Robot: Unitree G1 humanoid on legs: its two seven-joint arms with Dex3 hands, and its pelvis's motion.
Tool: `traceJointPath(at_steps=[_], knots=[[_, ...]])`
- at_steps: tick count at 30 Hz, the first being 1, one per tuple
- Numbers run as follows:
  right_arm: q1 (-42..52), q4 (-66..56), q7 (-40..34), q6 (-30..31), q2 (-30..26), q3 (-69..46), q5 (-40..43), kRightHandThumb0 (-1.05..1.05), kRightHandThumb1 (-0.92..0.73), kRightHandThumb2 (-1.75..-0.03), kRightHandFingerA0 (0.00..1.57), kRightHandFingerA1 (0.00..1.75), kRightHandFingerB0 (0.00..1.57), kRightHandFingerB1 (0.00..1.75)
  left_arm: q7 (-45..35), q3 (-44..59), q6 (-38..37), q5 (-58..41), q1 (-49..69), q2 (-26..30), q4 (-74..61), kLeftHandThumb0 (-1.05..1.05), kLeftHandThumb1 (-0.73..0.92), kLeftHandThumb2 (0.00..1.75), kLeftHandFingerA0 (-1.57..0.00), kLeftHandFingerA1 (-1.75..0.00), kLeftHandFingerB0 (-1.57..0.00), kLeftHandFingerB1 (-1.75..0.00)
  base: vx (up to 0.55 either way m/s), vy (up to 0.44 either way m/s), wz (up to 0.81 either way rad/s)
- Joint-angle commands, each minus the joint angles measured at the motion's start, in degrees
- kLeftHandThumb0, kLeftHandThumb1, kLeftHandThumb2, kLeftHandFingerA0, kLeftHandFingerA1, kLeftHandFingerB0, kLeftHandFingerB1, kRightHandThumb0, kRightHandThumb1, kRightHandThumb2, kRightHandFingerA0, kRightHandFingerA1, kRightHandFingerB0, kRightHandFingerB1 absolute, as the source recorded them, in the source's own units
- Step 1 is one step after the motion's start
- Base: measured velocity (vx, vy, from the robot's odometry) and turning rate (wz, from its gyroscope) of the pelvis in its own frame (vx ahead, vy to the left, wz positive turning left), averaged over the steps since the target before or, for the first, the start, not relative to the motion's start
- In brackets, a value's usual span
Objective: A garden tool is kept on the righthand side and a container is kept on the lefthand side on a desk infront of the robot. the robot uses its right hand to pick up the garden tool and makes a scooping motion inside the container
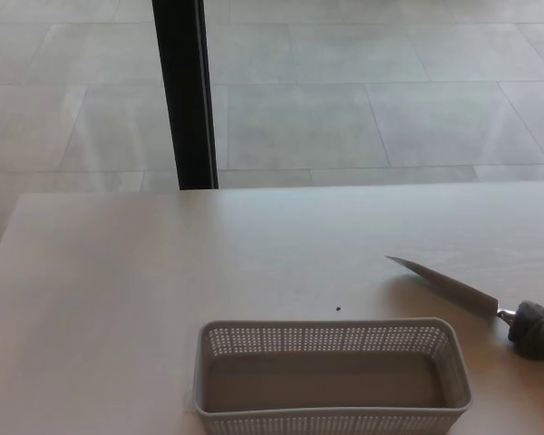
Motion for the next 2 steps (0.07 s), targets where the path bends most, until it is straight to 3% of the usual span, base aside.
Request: traceJointPath(at_steps=[1, 2], knots=[[-1.0, 4.4, 1.7, -7.1, -2.6, 0.4, 5.1, -0.51, -0.55, -0.56, 0.83, 0.78, 0.74, 0.59, 1.9, 0.6, 1.0, -0.6, -0.2, 0.4, 0.4, -0.47, 0.68, 0.6, -0.59, -0.62, -0.53, -0.48, 0.0, 0.0, 0.0], [-1.1, 4.7, 1.7, -7.3, -2.7, 0.5, 5.3, -0.51, -0.55, -0.56, 0.83, 0.78, 0.74, 0.59, 1.9, 0.6, 1.0, -0.6, -0.2, 0.4, 0.4, -0.47, 0.68, 0.6, -0.59, -0.62, -0.53, -0.48, 0.0, 0.0, 0.0]])
